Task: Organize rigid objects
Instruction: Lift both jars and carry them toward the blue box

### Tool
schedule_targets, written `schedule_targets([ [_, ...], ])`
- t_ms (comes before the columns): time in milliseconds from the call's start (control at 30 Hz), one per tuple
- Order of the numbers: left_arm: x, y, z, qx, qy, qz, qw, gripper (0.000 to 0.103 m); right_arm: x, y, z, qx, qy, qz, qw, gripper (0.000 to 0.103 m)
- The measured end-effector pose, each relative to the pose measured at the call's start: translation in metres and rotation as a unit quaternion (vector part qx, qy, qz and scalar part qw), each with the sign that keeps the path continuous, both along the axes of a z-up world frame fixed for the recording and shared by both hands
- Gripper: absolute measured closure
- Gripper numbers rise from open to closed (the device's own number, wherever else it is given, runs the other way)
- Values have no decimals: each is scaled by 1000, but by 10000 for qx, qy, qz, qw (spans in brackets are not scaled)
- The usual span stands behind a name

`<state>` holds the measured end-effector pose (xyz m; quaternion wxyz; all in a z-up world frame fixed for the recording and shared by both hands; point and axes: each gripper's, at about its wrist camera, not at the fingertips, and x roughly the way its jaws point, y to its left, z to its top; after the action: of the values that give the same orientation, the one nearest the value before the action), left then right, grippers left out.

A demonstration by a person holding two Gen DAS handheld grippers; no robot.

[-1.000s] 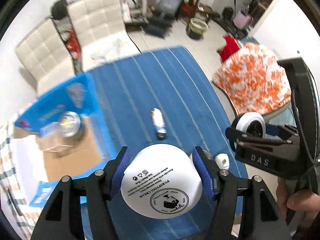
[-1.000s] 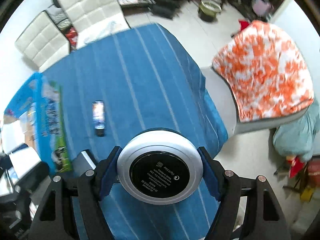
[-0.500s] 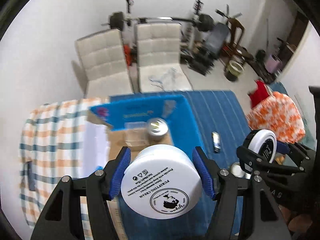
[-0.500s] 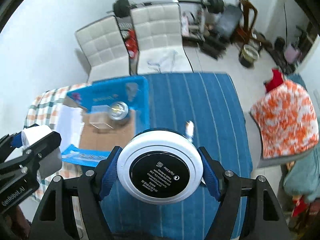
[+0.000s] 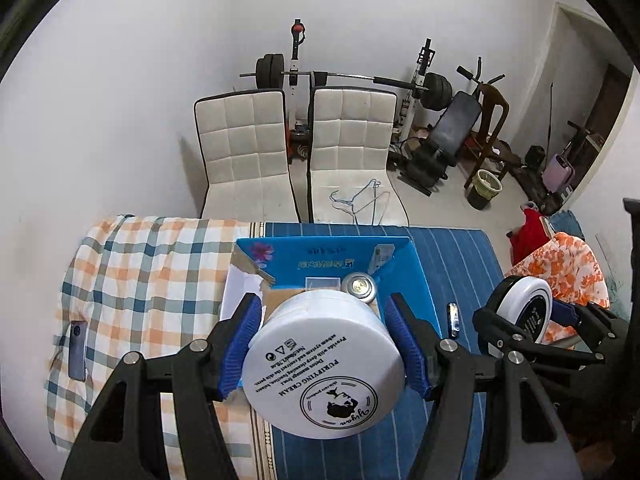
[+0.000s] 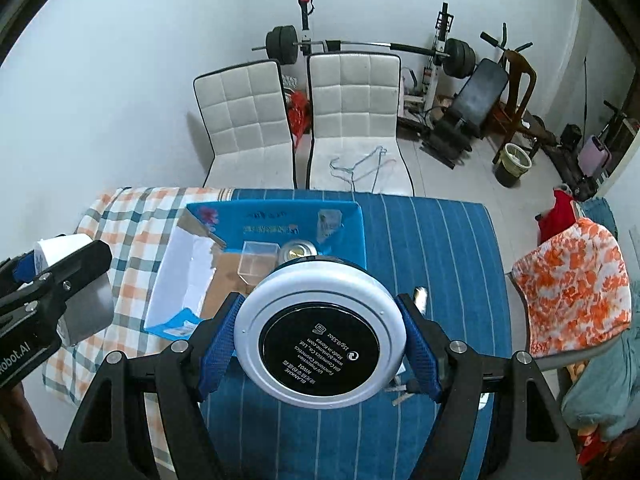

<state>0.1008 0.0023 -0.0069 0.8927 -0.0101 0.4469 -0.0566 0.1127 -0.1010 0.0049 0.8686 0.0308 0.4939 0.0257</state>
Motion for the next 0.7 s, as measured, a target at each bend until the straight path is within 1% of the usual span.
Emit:
schedule_targets([
  [133,5,4,-4,-7,66,2,10000,41,6,5,-2,-21,5,-29,10000,26],
  [200,13,9,-13,-26,168,37,9998,41,13,6,-10,-12,83,-44,10000,26],
  [267,26,14,-28,-6,315,91,9995,41,24,7,-27,-3,230,-90,9997,26],
  [367,49,20,-63,148,570,158,9981,41,46,11,-67,-155,414,-182,9989,26],
  [400,60,22,-80,193,720,171,9971,41,57,14,-90,-190,577,-209,9979,26],
  [433,72,25,-100,222,919,205,9953,41,64,16,-104,-181,708,-194,9971,26],
  [467,84,27,-119,231,1145,213,9929,41,75,19,-127,-128,945,-169,9953,26],
  [500,93,29,-134,250,1311,204,9908,41,82,20,-144,-103,1117,-189,9935,26],
  [533,104,29,-154,313,1472,228,9883,41,92,23,-165,-85,1343,-184,9907,26],
  [567,112,27,-168,486,1535,195,9868,41,98,26,-181,-89,1489,-192,9886,26],
  [633,125,20,-192,863,1588,71,9835,41,109,31,-215,-307,1745,-234,9839,26],
  [667,133,18,-204,915,1710,32,9810,41,113,33,-229,-460,1796,-248,9824,26],
  [700,140,18,-216,864,1847,22,9790,41,118,37,-243,-585,1877,-221,9802,26],
])
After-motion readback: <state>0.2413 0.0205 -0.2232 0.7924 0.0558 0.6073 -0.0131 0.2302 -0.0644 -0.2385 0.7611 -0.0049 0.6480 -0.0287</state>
